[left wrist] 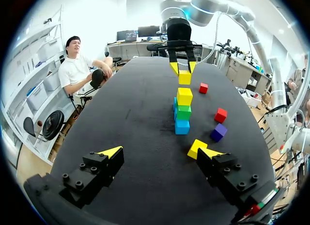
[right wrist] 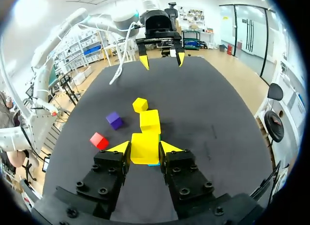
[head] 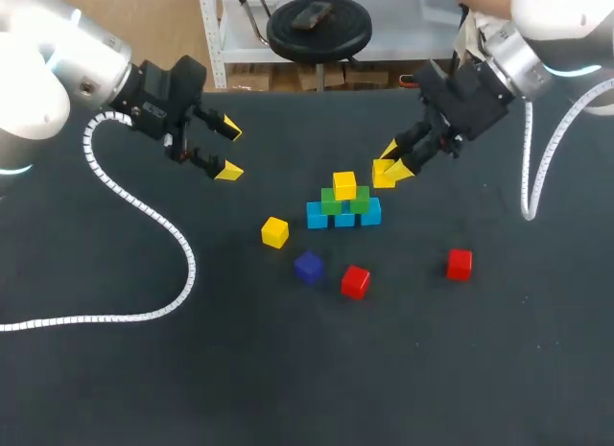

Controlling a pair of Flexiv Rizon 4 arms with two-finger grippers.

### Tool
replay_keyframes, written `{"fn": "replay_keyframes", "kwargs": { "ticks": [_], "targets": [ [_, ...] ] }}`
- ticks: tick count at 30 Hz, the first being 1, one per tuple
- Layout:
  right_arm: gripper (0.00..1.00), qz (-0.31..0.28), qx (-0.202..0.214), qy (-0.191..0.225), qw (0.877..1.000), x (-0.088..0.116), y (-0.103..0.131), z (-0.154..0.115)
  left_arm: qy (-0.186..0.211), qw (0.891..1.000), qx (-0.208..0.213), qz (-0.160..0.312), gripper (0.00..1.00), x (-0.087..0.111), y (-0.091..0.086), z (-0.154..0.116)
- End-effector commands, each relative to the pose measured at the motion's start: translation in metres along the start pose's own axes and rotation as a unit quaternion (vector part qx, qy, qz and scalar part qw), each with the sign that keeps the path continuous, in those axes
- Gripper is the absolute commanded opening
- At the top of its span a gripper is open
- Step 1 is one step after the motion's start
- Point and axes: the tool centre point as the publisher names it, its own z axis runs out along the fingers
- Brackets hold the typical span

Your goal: Place the blue cubes, place green cubes on the blue cubes, place the yellow cubes on the green cubes, then place the red cubes on the yellow cubes, and place purple cube on the red cubes.

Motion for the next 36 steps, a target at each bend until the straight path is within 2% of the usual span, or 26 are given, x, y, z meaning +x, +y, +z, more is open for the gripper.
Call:
{"fn": "replay_keyframes", "kwargs": {
  "ticks": [1, 8, 20, 36],
  "targets": [
    [0.0, -0.001, 0.001, 0.007, 1.0, -0.001, -0.004, 0.003, 0.001, 1.0, 0.003, 0.0, 1.0, 0.0, 0.002, 0.0],
    [0.0, -0.015, 0.017, 0.031, 0.999, -0.002, -0.005, 0.011, 0.001, 1.0, 0.003, 0.0, 1.0, 0.0, 0.002, 0.0],
    [0.0, -0.03, 0.017, 0.028, 0.999, 0.003, 0.001, 0.025, 0.001, 1.0, 0.003, 0.0, 1.0, 0.0, 0.002, 0.0],
    [0.0, -0.041, 0.012, 0.034, 0.999, -0.001, -0.01, 0.029, 0.001, 1.0, 0.003, 0.0, 1.0, 0.0, 0.002, 0.0]
  ]
}}
